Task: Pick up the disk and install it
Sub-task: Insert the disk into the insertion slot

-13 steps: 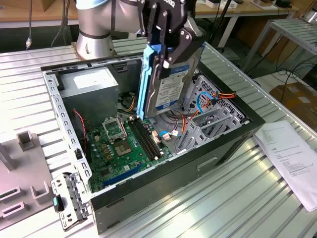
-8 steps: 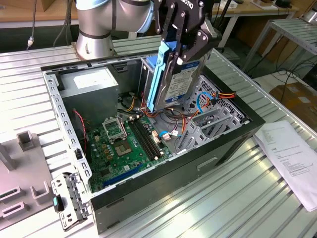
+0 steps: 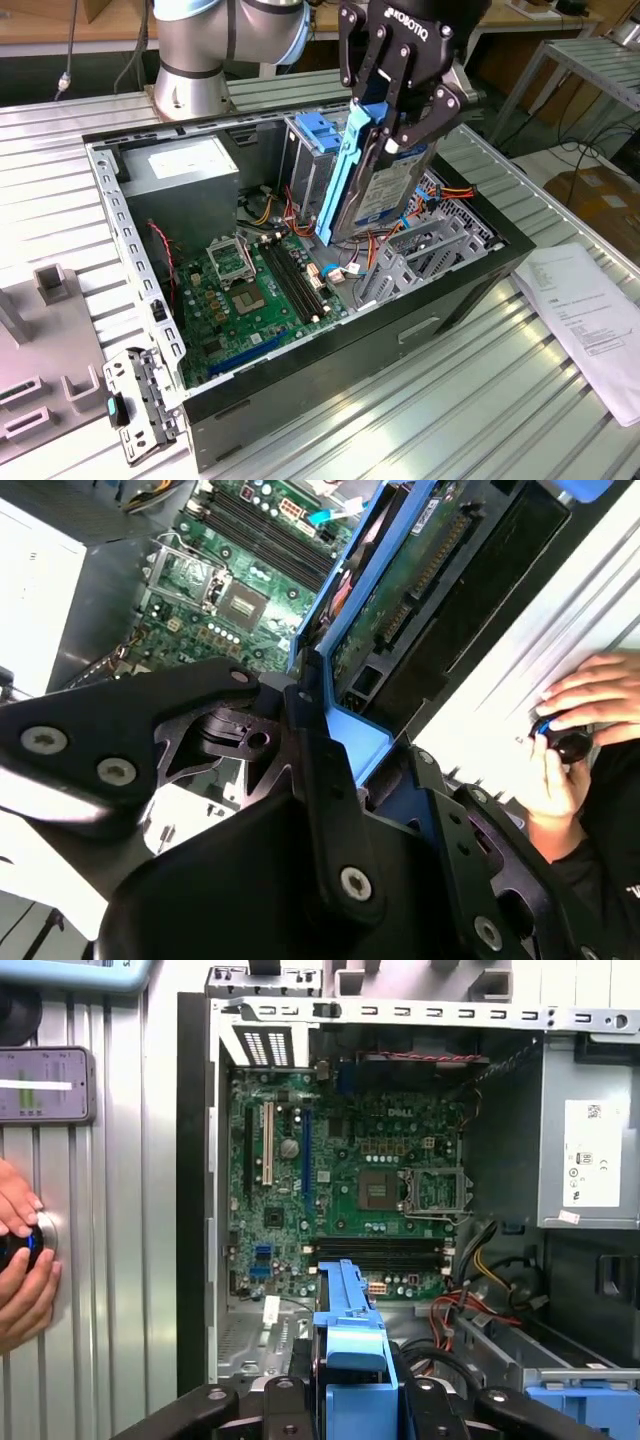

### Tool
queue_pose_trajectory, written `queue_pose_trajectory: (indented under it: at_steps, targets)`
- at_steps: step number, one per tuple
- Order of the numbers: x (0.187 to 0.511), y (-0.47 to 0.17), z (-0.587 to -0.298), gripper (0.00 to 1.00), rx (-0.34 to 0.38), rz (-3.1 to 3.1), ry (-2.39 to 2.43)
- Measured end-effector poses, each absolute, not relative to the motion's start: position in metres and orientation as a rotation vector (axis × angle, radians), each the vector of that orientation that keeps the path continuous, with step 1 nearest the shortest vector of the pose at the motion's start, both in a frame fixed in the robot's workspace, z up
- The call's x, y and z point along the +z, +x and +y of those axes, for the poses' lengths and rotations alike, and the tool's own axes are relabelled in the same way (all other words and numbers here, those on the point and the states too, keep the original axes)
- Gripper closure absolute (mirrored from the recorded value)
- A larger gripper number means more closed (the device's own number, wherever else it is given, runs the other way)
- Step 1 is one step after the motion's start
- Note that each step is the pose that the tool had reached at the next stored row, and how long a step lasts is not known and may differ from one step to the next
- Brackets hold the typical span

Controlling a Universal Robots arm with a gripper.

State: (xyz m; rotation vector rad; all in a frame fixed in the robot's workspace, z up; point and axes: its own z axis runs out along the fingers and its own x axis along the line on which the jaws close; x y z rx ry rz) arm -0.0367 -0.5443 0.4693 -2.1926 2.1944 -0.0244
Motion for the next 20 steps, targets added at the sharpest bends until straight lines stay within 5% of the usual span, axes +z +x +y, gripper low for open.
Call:
queue_pose_trajectory:
  at_steps: [20]
  targets:
    - [0.461, 0.046, -0.576, 0.63, -0.017, 2.202, -2.192]
